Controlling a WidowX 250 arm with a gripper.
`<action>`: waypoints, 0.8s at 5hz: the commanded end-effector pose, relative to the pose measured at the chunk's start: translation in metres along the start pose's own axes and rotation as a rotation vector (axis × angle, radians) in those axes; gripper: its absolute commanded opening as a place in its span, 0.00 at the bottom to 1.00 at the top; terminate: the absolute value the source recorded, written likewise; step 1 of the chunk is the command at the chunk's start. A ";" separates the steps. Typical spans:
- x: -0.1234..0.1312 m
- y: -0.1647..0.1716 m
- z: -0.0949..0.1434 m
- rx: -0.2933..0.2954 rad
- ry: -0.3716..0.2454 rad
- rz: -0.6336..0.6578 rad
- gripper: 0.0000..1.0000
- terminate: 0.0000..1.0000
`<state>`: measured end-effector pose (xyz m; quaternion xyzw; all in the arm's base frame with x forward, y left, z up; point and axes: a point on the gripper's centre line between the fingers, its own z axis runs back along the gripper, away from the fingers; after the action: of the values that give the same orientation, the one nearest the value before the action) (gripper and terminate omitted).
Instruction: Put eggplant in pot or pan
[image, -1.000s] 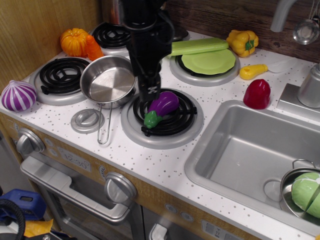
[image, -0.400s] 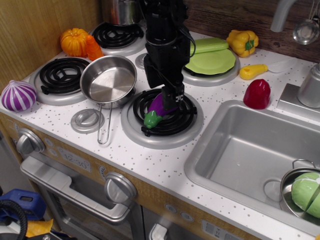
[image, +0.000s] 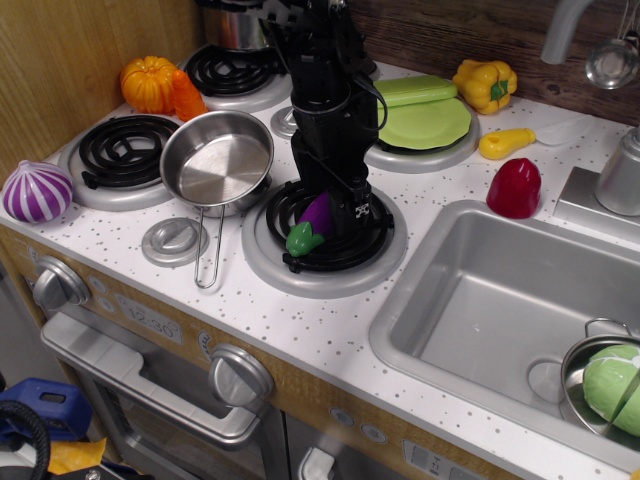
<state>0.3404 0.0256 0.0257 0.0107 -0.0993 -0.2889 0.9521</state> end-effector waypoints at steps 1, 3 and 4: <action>0.001 0.001 -0.002 0.003 -0.048 0.004 1.00 0.00; 0.002 -0.005 -0.008 0.003 -0.046 0.009 0.00 0.00; 0.006 -0.006 0.011 -0.001 -0.005 -0.004 0.00 0.00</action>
<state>0.3238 0.0180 0.0268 0.0001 -0.0345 -0.2906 0.9562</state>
